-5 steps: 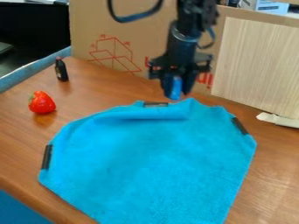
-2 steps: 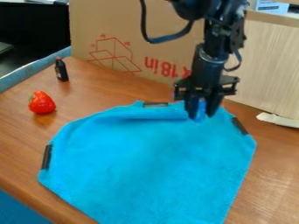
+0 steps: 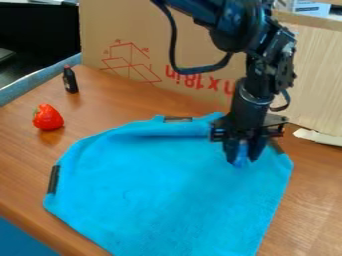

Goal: Put the blue figure on the top edge of the cloth

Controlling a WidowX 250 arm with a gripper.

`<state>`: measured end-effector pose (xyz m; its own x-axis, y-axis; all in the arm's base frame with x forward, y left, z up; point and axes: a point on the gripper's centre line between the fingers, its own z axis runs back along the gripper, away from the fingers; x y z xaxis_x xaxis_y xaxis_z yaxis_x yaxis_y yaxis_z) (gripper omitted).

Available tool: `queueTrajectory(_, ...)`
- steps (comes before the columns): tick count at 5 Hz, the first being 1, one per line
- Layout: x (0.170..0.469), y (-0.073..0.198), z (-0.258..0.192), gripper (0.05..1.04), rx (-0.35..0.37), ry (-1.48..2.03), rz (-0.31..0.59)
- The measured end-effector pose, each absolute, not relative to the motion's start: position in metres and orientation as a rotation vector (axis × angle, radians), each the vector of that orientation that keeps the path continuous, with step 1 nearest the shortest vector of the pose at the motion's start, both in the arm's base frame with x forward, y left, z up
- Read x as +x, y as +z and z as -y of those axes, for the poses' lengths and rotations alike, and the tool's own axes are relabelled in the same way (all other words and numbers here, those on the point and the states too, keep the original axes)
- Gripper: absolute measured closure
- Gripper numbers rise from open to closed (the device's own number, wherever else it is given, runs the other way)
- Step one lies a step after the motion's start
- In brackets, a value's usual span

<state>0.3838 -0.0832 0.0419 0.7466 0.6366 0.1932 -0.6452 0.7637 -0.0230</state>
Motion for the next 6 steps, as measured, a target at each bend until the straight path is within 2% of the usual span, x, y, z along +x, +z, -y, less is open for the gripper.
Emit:
queueTrajectory(1, 0.382, 0.041, 0.082, 0.600, 0.017, 0.697, 0.254)
queueTrajectory(2, 0.378, 0.034, 0.076, 0.269, -0.008, 0.748, 0.260)
queueTrajectory(3, 0.378, 0.049, 0.068, 0.085, -0.052, 0.794, 0.250)
queueTrajectory(5, 0.375, 0.092, 0.068, 0.083, -0.141, 0.800, 0.251)
queueTrajectory(6, 0.371, 0.125, 0.054, 0.083, -0.176, 0.792, 0.249)
